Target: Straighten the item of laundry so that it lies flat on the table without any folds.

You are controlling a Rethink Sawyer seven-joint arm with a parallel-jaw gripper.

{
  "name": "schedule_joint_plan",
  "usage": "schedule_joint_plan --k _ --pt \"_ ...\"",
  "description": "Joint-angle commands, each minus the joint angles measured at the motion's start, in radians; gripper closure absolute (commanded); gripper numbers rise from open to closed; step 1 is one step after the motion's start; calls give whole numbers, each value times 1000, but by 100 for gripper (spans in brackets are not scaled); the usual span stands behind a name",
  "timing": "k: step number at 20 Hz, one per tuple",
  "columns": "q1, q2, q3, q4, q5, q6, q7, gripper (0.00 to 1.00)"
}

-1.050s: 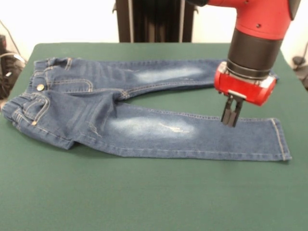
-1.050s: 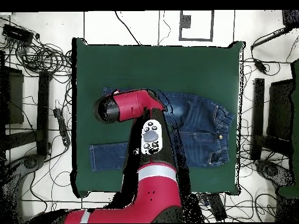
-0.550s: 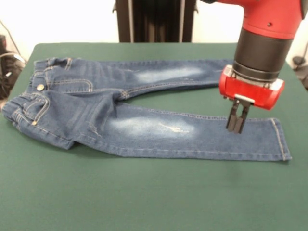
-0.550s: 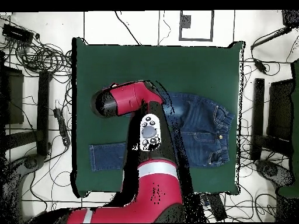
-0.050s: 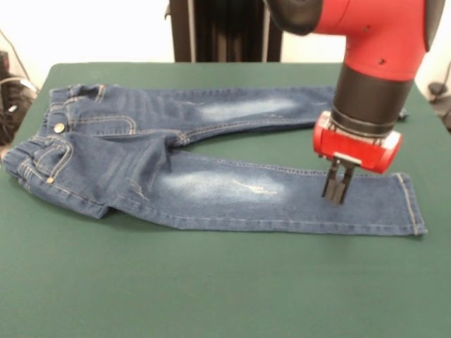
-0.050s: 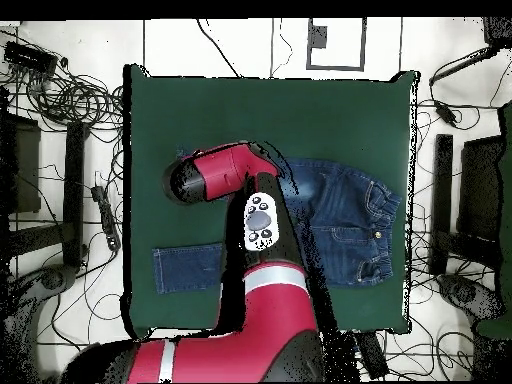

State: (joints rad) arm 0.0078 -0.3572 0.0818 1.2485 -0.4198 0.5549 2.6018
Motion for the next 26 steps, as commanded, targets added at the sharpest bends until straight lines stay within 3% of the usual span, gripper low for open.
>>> schedule_joint_plan --k 1,8,18,26 --pt "7 105 103 33 -63 -17 -159 100" --pt "11 123 101 32 -73 0 -154 100" --pt "103 135 18 64 4 -42 96 100" --pt "170 125 -18 122 129 -93 271 100"
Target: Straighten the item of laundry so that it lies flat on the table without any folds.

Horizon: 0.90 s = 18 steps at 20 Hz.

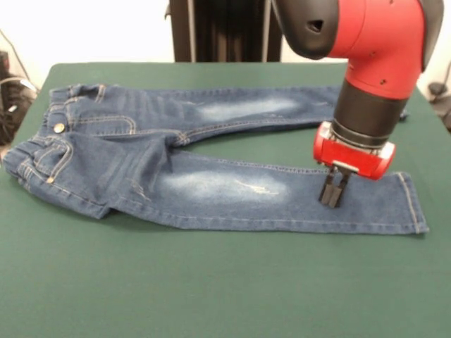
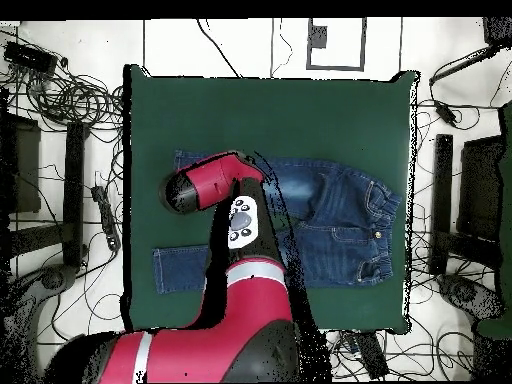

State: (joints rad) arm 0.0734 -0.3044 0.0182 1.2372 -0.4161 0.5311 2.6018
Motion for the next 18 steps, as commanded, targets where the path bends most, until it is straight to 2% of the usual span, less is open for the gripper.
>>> schedule_joint_plan --k 1,15,18 --pt "118 69 36 140 146 -74 294 100" --pt "235 29 -80 213 339 -64 322 100" --pt "229 27 -82 222 361 -75 280 100"
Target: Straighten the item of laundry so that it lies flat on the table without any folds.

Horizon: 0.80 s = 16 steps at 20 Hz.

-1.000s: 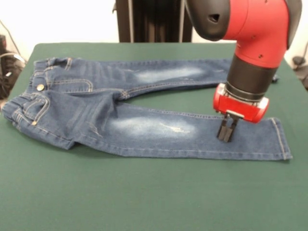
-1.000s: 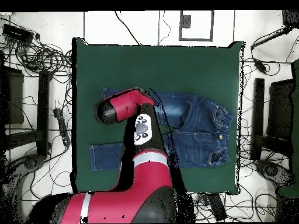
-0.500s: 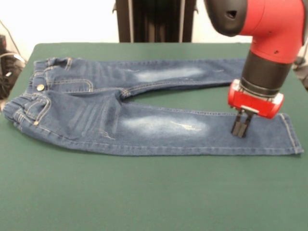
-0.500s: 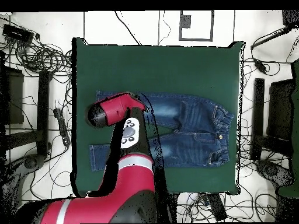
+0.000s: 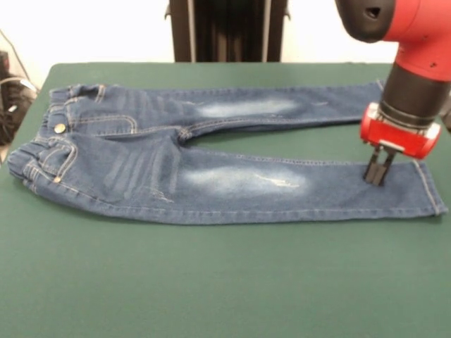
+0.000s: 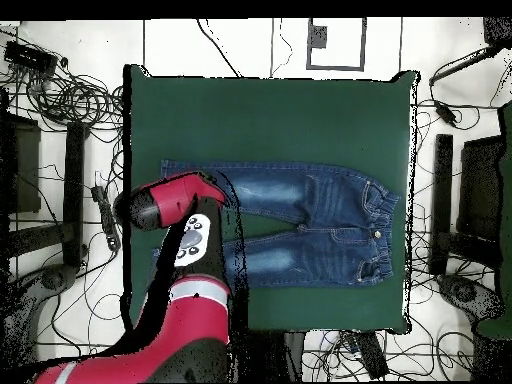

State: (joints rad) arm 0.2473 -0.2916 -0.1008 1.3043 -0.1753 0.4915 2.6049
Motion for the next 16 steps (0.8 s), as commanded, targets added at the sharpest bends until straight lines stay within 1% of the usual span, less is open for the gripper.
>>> schedule_joint_plan --k 1,9,16 --pt "53 16 38 158 126 -43 265 100" --pt "96 31 -3 154 191 -53 264 100" --pt "112 51 -24 149 228 -75 249 100"
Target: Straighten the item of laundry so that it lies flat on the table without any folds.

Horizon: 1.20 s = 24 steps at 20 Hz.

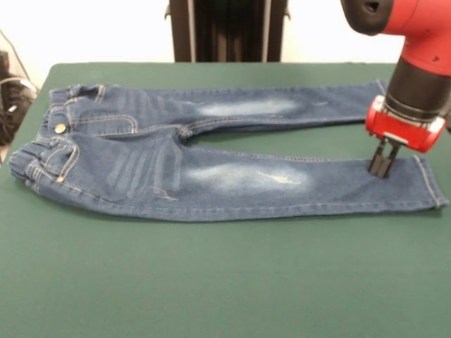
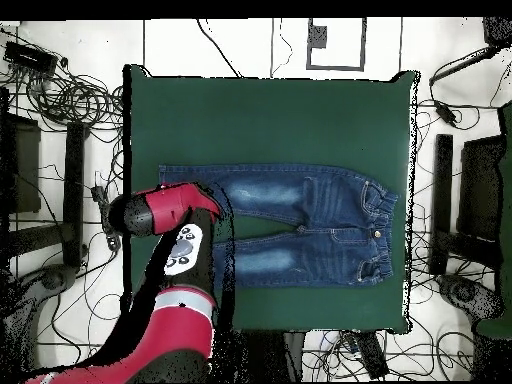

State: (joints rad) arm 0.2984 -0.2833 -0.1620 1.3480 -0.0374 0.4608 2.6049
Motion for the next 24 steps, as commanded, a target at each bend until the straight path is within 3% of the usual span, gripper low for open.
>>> schedule_joint_plan --k 1,10,15,24 --pt "60 42 35 103 92 -42 239 100" --pt "57 46 16 114 109 -57 188 100" --pt "-18 -8 80 205 96 -86 120 100" --pt "92 22 47 166 187 -78 247 100"
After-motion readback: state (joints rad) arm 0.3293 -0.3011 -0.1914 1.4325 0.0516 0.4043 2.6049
